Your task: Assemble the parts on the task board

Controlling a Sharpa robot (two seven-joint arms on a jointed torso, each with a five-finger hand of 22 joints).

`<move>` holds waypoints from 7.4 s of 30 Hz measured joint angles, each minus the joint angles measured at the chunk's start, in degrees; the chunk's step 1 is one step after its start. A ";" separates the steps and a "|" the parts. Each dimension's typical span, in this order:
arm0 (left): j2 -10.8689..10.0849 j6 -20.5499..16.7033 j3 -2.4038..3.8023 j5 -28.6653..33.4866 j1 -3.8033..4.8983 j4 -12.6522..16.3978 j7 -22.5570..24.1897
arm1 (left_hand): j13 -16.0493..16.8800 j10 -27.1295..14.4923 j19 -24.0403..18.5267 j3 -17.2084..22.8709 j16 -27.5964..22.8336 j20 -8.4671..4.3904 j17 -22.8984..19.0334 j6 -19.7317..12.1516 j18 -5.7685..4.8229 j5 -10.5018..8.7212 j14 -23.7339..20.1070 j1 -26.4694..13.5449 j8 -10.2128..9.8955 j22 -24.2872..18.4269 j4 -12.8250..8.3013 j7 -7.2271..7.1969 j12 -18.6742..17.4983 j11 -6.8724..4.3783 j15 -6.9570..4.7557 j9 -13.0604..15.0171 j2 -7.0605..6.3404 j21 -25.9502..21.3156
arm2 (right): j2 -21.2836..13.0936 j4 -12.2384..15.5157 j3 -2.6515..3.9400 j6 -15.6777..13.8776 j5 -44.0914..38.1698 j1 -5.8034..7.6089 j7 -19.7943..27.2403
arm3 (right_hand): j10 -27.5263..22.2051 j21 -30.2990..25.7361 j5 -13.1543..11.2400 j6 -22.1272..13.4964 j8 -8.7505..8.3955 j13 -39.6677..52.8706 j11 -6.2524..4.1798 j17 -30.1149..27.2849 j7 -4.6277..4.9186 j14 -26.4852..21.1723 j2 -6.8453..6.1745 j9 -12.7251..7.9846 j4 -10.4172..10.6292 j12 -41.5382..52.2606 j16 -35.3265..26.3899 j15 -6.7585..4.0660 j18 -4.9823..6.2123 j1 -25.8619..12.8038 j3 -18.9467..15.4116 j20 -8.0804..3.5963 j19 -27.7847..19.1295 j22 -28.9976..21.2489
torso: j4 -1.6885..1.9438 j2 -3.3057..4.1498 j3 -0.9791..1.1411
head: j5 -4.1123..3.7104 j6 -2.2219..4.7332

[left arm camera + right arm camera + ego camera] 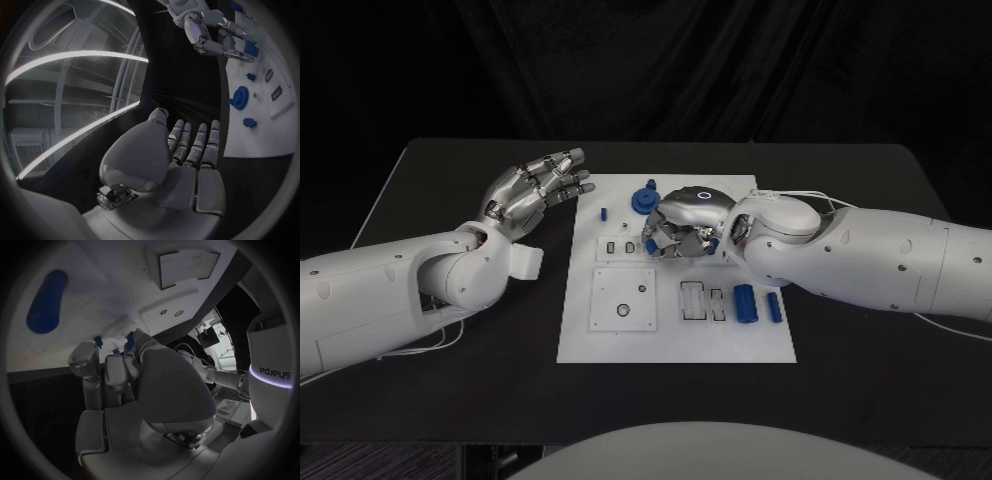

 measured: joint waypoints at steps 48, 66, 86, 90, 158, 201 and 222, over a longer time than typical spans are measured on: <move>1.00 1.31 0.00 0.00 -0.07 -1.19 -0.76 | -0.02 0.00 0.00 0.16 -0.05 0.00 -0.02 0.00 0.00 0.00 0.00 0.00 0.22 -0.01 0.16 0.00 -0.01 0.00 0.00 0.00 0.00 0.00 | 2.48 -1.85 0.04 0.16 -3.73 -0.72 -5.04 | -1.04 -3.87 3.03 -1.94 0.09 -0.75 0.62 -1.07 0.54 -0.51 -0.44 3.80 -0.41 -0.52 -1.12 0.51 -0.02 -1.38 -0.53 0.41 -0.82 -0.01 | -0.11 -0.01 -0.03 | 0.16 -0.91; 1.19 1.52 0.00 -0.01 -0.11 -1.46 -1.17 | -0.03 0.00 0.00 0.49 -0.05 0.01 -0.03 -0.19 0.00 0.00 0.00 0.00 0.22 -0.01 0.16 0.19 -0.01 0.00 0.00 0.00 0.00 0.00 | 3.00 -2.06 0.07 2.18 -3.98 -0.73 -7.10 | -4.00 -7.93 0.34 -10.74 -4.14 -2.83 0.93 -2.26 1.97 -1.64 -0.72 2.07 -0.48 -1.78 -2.45 1.22 0.88 -2.88 -0.44 1.13 -2.36 -0.01 | -0.10 0.01 -0.02 | 0.05 -0.92; 1.21 1.63 0.00 -0.01 -0.16 -1.65 -1.36 | -0.03 0.00 0.00 0.48 -0.05 0.00 -0.03 -0.21 0.00 0.00 0.00 0.00 0.22 -0.01 0.15 0.21 -0.01 0.00 0.00 0.00 0.00 0.00 | 2.52 -2.21 0.09 2.12 -4.02 -0.73 -7.23 | -4.42 -7.68 -6.70 -15.24 -5.74 -3.34 0.92 -1.18 1.75 -1.64 -2.32 -0.68 2.87 -2.00 -1.72 1.22 0.86 -8.38 -5.07 0.92 -2.14 -0.01 | -0.03 -0.03 -0.01 | 0.04 -0.92; 1.09 1.58 0.00 -0.01 -0.16 -1.65 -1.36 | -0.03 0.00 0.00 0.64 -0.05 0.01 -0.03 -0.21 0.00 0.00 0.00 0.00 0.22 -0.01 0.32 0.21 -0.01 0.00 0.00 0.00 0.00 0.00 | 1.90 -2.12 0.22 0.87 -4.03 -0.73 -6.87 | -4.42 -6.28 -6.70 -15.24 -5.74 -3.33 0.92 -0.24 1.75 -1.62 -2.84 -0.89 4.27 -2.00 -0.53 1.20 0.87 -8.90 -6.47 0.81 -1.62 -0.01 | -0.03 -0.03 -0.02 | 0.16 -0.77; 20.47 13.23 0.05 -62.08 6.94 -17.56 -41.64 | 45.37 56.76 43.97 -13.89 63.41 -11.16 70.57 27.28 0.87 -22.85 67.59 -6.48 4.75 49.16 0.47 -2.18 35.52 -6.33 -15.52 0.76 6.07 58.28 | -19.06 -5.44 -0.21 20.71 74.79 -6.07 17.64 | -26.99 -40.25 13.97 -16.37 5.83 -34.71 5.07 -28.20 4.52 -26.17 7.79 -3.79 6.09 -24.02 -27.11 6.20 3.57 -8.84 -6.40 5.94 -20.07 -5.35 | -3.02 -12.46 4.48 | 3.12 0.11; 26.97 25.28 0.03 -66.44 6.40 -21.69 -65.22 | 71.32 71.23 59.18 -8.57 65.40 -7.02 71.61 9.93 -3.19 -36.05 68.23 -27.33 31.75 67.73 0.24 -1.64 55.02 -4.66 -13.04 28.60 -1.51 66.91 | -19.67 -4.65 -0.18 19.43 79.08 -6.27 15.54 | -26.19 -39.21 18.82 -16.57 10.82 -37.26 5.10 -29.78 4.73 -25.32 8.74 -4.06 6.09 -20.63 -21.94 5.77 3.54 -5.82 -6.06 5.73 -18.42 -4.80 | -4.03 -13.17 4.84 | 5.37 -0.92; 27.35 24.44 0.03 -66.50 5.24 -22.17 -65.90 | 71.31 71.22 61.49 -7.10 65.40 -8.12 71.60 11.97 -4.04 -29.74 68.16 -29.42 35.79 67.73 0.32 -2.58 55.02 -5.60 -14.18 34.08 -2.10 67.16 | -19.74 -4.73 -0.18 16.04 77.72 -6.42 15.06 | -26.19 -39.21 19.53 -16.57 11.26 -37.45 5.10 -29.94 4.73 -25.32 8.62 -4.11 6.09 -20.19 -21.46 5.77 3.54 -5.70 -6.06 5.52 -18.21 -4.56 | -4.21 -13.11 4.95 | 5.63 -0.92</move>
